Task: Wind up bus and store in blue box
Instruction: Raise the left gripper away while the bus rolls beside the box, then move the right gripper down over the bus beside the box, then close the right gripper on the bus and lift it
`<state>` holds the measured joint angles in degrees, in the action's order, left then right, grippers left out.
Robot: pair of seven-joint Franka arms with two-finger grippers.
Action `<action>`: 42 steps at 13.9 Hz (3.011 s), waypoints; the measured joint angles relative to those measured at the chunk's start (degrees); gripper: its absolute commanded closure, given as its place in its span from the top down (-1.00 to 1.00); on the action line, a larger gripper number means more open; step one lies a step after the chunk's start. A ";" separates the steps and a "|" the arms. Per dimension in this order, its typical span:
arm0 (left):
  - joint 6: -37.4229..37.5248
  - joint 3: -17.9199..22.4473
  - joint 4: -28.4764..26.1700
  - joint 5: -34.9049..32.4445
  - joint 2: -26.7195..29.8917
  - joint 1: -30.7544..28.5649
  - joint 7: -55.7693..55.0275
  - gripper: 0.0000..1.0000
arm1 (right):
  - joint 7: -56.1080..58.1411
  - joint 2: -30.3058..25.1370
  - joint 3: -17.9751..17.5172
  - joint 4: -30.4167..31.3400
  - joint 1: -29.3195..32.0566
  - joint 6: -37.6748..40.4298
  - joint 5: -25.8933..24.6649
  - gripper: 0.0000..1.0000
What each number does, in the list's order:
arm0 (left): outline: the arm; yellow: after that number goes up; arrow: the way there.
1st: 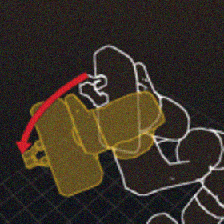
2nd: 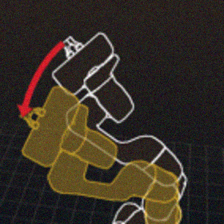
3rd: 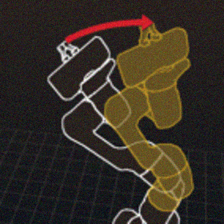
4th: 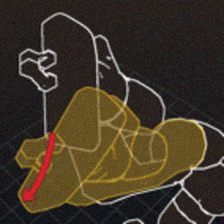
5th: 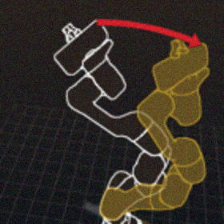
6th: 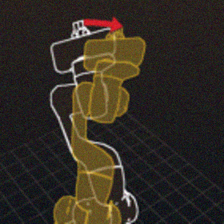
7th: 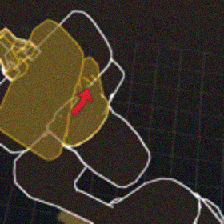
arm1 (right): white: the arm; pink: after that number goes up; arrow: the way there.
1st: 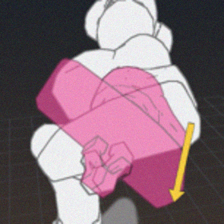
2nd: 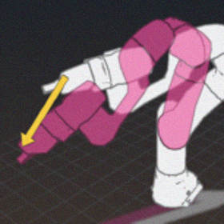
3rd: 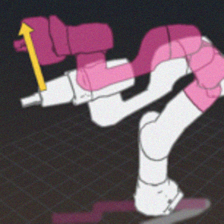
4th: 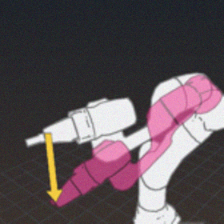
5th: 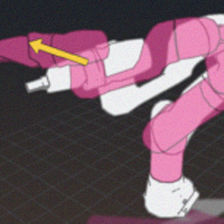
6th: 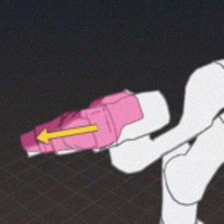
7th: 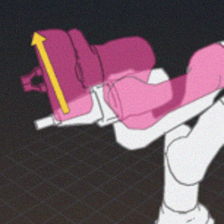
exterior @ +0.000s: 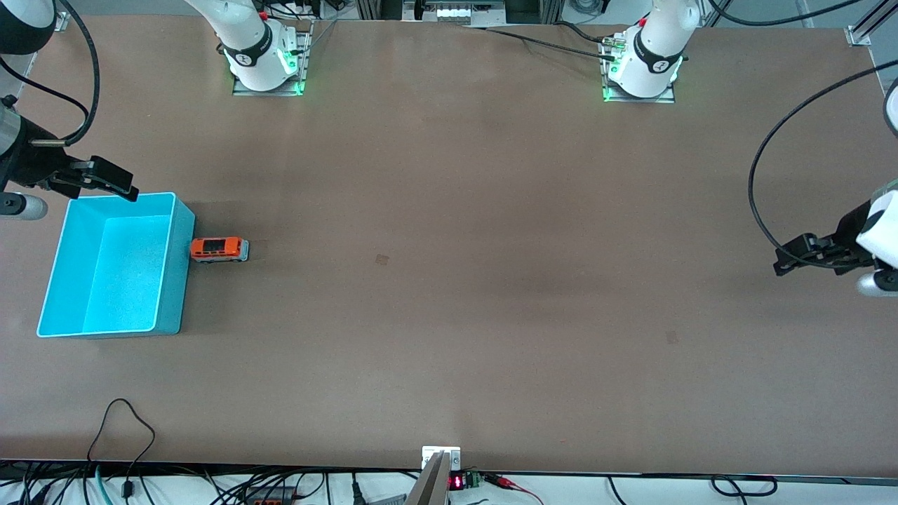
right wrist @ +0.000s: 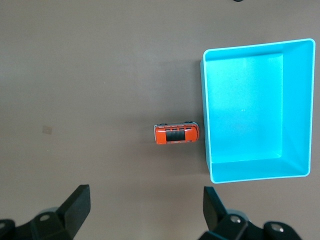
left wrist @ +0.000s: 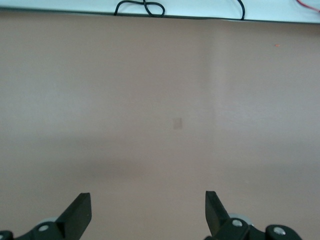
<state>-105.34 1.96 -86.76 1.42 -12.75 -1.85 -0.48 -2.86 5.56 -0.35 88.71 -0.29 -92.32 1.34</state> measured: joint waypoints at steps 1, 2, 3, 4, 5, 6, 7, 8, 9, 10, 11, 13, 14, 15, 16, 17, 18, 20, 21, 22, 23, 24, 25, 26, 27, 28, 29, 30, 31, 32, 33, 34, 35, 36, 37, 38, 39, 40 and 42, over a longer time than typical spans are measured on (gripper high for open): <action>1.31 0.62 0.00 0.22 1.02 0.89 -1.12 1.00 | 0.39 0.19 -0.09 0.24 -0.03 0.06 0.00 1.00; 2.49 0.74 -0.01 0.36 1.83 1.28 -1.34 1.00 | 0.72 0.54 -0.16 0.50 -0.17 0.06 0.00 1.00; 3.36 0.74 -0.14 0.41 2.55 1.50 -1.37 1.00 | 0.91 1.15 -0.21 0.62 -0.45 0.06 0.00 1.00; 3.64 0.74 -0.48 0.41 3.02 1.59 -1.37 1.00 | 1.12 1.95 -0.25 0.70 -0.86 0.06 0.00 1.00; 3.40 0.75 -1.28 0.41 3.43 1.59 -1.37 1.00 | 1.80 2.88 -0.29 0.74 -1.44 0.07 0.00 1.00; 2.39 0.80 -2.68 0.41 3.91 1.59 -1.34 1.00 | 3.11 3.79 -0.33 0.76 -2.22 0.10 0.00 1.00; 1.34 0.88 -3.86 0.41 4.24 1.58 -1.30 1.00 | 4.18 4.53 -0.35 0.80 -2.90 0.21 0.00 1.00; 0.71 0.93 -4.52 0.41 4.35 1.57 -1.28 1.00 | 5.14 5.10 -0.35 0.89 -3.32 0.46 0.00 1.00; 0.52 0.95 -4.75 0.41 4.36 1.56 -1.28 1.00 | 6.60 5.49 -0.34 1.21 -3.38 0.64 0.00 1.00; 0.51 0.86 -4.76 0.41 4.40 1.46 -1.28 1.00 | 8.73 5.69 -0.22 1.84 -3.37 0.67 -0.01 1.00; 0.68 0.40 -4.75 0.41 4.53 1.05 -1.28 1.00 | 10.61 5.81 -0.07 2.69 -3.33 0.62 -0.02 1.00; 1.94 -1.70 -4.75 0.41 4.90 -0.91 -1.28 1.00 | 12.77 5.97 0.23 4.89 -3.19 -0.34 -0.03 1.00; 3.11 -2.24 -4.73 0.41 5.03 -1.44 -1.27 1.00 | 14.34 5.99 0.31 6.17 -3.11 -1.74 -0.04 1.00; 4.53 -2.50 -4.72 0.41 5.15 -1.66 -1.28 1.00 | 16.80 6.00 0.33 7.65 -2.97 -3.47 -0.05 1.00; 5.73 -2.72 -4.72 0.41 5.31 -1.77 -1.28 1.00 | 19.78 6.00 0.35 9.39 -2.67 -5.05 -0.07 1.00; 6.48 -2.91 -4.72 0.41 5.46 -1.82 -1.30 1.00 | 23.03 5.98 0.36 11.34 -2.09 -6.64 -0.09 1.00; 6.77 -3.03 -4.72 0.41 5.59 -1.84 -1.30 1.00 | 26.51 5.92 0.36 13.30 -1.44 -8.34 -0.09 1.00; 7.04 -3.11 -4.70 0.41 5.84 -1.89 -1.31 1.00 | 34.71 5.30 0.19 18.02 -0.21 -12.34 -0.11 1.00; 7.05 -3.20 -4.70 0.42 6.09 -1.91 -1.31 1.00 | 40.38 4.75 -0.16 20.84 0.76 -15.19 -0.21 1.00; 7.06 -3.47 -4.70 0.42 6.39 -1.93 -1.31 1.00 | 47.80 4.19 -0.86 23.81 2.12 -18.89 -0.52 1.00; 7.07 -3.80 -4.69 0.42 6.65 -1.92 -1.31 1.00 | 55.54 3.82 -1.80 26.64 3.53 -23.04 -1.24 1.00; 7.23 -4.01 -4.70 0.42 6.84 -1.92 -1.31 1.00 | 62.73 3.71 -2.65 29.31 4.70 -27.30 -2.11 1.00; 7.77 -4.12 -4.69 0.42 6.97 -1.92 -1.31 1.00 | 68.27 3.77 -3.11 31.72 5.44 -31.10 -2.85 1.00; 8.50 -4.12 -4.68 0.42 7.03 -1.98 -1.31 1.00 | 72.74 3.92 -3.32 33.88 5.84 -34.59 -3.61 1.00; 8.92 -4.12 -4.60 0.42 7.06 -2.13 -1.31 1.00 | 76.55 4.25 -3.44 35.84 6.05 -37.83 -4.21 1.00; 8.96 -4.12 -4.30 0.42 7.09 -2.30 -1.31 1.00 | 79.80 4.79 -3.51 37.46 6.17 -40.77 -4.55 1.00; 8.99 -4.12 -3.95 0.42 7.12 -2.38 -1.31 1.00 | 82.55 5.48 -3.58 38.70 6.37 -43.48 -4.73 1.00; 9.07 -4.15 -3.66 0.42 7.13 -2.38 -1.31 1.00 | 85.03 6.31 -3.65 39.66 6.71 -46.05 -4.76 1.00; 9.19 -4.22 -3.49 0.42 7.13 -2.38 -1.28 1.00 | 87.10 7.16 -3.70 40.22 7.10 -48.00 -4.78 1.00; 9.39 -4.29 -3.43 0.42 7.13 -2.37 -1.27 1.00 | 89.31 8.04 -3.72 40.47 7.42 -49.74 -4.86 1.00; 9.81 -4.35 -3.42 0.42 7.13 -2.37 -1.26 1.00 | 91.58 8.89 -3.81 40.51 7.66 -51.36 -4.86 1.00; 10.39 -4.39 -3.41 0.42 7.13 -2.37 -1.26 1.00 | 93.28 9.61 -3.91 40.51 7.75 -52.70 -4.86 1.00; 10.76 -4.40 -3.42 0.42 7.13 -2.37 -1.26 1.00 | 94.10 10.23 -4.12 40.50 7.76 -53.52 -4.86 1.00; 10.93 -4.39 -3.41 0.42 7.13 -2.38 -1.26 1.00 | 94.39 10.74 -4.40 40.51 7.76 -54.11 -4.87 1.00; 11.01 -4.40 -3.42 0.42 7.13 -2.38 -1.26 1.00 | 94.52 11.28 -4.75 40.51 7.76 -54.74 -4.87 1.00; 11.06 -4.39 -3.41 0.42 7.13 -2.39 -1.26 1.00 | 94.70 11.91 -5.12 40.51 7.75 -55.49 -4.88 1.00; 11.08 -4.39 -3.41 0.42 7.13 -2.40 -1.26 1.00 | 95.08 12.57 -5.40 40.52 7.75 -56.20 -4.88 1.00; 11.10 -4.39 -3.41 0.42 7.13 -2.40 -1.26 1.00 | 95.42 13.29 -5.54 40.52 7.75 -56.83 -4.88 1.00; 11.11 -4.39 -3.41 0.42 7.13 -2.41 -1.26 1.00 | 95.75 14.49 -5.55 40.52 7.77 -57.59 -4.88 0.98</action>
<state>-94.23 -2.44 -90.18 1.84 -5.62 -4.26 -1.74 92.89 20.05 -5.90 129.24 7.48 -149.92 -3.54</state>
